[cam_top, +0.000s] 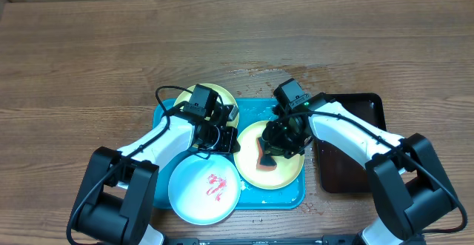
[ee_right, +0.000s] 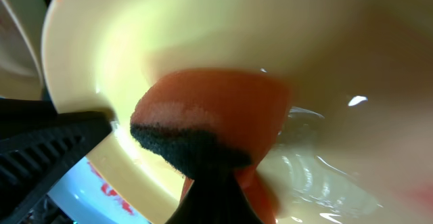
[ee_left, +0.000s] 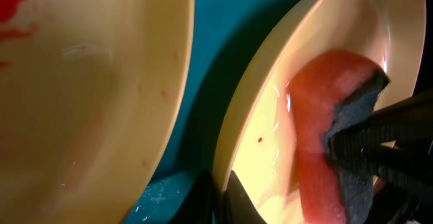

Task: Clean dirty plates on tray and stack at the side
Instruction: 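Scrub the red sauce on the plate with the sponge in circles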

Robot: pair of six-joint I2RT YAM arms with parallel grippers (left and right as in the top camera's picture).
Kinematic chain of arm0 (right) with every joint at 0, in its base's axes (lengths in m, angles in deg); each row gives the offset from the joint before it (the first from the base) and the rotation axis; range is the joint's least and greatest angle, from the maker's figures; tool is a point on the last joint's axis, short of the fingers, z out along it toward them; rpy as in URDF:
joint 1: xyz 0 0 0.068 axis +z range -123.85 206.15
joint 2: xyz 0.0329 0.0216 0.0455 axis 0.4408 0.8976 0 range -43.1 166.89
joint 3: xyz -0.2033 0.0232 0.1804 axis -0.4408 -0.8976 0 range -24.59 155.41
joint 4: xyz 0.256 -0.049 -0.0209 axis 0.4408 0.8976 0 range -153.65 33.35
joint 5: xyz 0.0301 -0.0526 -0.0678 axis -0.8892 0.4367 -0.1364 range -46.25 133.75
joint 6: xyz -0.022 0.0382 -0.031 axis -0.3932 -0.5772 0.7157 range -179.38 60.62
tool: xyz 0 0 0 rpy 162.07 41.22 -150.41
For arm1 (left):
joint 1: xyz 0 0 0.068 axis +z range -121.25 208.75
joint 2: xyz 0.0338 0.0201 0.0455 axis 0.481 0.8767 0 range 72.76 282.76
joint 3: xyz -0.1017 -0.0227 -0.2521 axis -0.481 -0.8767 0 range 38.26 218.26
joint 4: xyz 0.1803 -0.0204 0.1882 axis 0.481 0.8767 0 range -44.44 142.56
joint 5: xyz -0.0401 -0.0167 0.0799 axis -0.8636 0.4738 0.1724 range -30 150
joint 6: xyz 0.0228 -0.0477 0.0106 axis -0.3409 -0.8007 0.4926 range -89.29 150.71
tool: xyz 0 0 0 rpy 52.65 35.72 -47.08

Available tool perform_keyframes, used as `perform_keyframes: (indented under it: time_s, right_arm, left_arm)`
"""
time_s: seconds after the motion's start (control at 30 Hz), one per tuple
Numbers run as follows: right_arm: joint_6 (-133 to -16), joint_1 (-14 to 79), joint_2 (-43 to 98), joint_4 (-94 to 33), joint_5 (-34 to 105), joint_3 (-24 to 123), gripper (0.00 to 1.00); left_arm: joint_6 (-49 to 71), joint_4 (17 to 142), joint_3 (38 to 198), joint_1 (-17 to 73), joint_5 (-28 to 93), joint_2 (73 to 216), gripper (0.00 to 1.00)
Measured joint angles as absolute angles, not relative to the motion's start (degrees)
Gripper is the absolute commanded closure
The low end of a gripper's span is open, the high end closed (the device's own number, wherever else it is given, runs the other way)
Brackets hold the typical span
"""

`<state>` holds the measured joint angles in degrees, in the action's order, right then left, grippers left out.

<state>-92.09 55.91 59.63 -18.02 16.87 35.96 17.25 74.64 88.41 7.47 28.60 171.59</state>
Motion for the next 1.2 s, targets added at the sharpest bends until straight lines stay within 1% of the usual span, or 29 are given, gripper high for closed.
perform_keyframes:
  time_s: [0.2, 0.47, 0.7, 0.83, 0.97, 1.1, 1.2]
  right_arm:
    - [-96.38, 59.67, 59.66, -20.32, 17.35, 35.94, 0.96]
    - [-100.59, 59.3, 59.66, -8.97, 28.3, 36.23, 0.96]
    - [-101.66, 57.09, 59.59, -6.35, 35.14, 36.2, 0.96]
    - [-102.21, 56.79, 59.42, -8.67, 37.16, 36.2, 0.96]
    - [-100.55, 55.98, 59.31, -14.37, 37.75, 36.16, 0.96]
    - [-97.07, 55.28, 59.33, -20.05, 35.14, 36.1, 0.96]
    - [-92.9, 55.28, 59.39, -21.17, 32.87, 36.1, 0.96]
  left_arm:
    - [17.23, 74.64, 88.41, 7.47, 28.03, 171.59, 0.96]
    - [17.01, 74.6, 88.04, 7.08, 28.05, 172.31, 0.96]
    - [15.4, 74.58, 88.04, 6.99, 28.1, 172.33, 0.96]
    - [14.59, 74.54, 88.04, 6.99, 28.27, 172.33, 0.96]
    - [13.89, 74.64, 88.04, 7.27, 29.43, 172.33, 0.96]
    - [13.08, 75.1, 88.04, 7.76, 30.17, 172.33, 0.96]
    - [12.82, 75.32, 88.04, 7.76, 30.17, 172.33, 0.96]
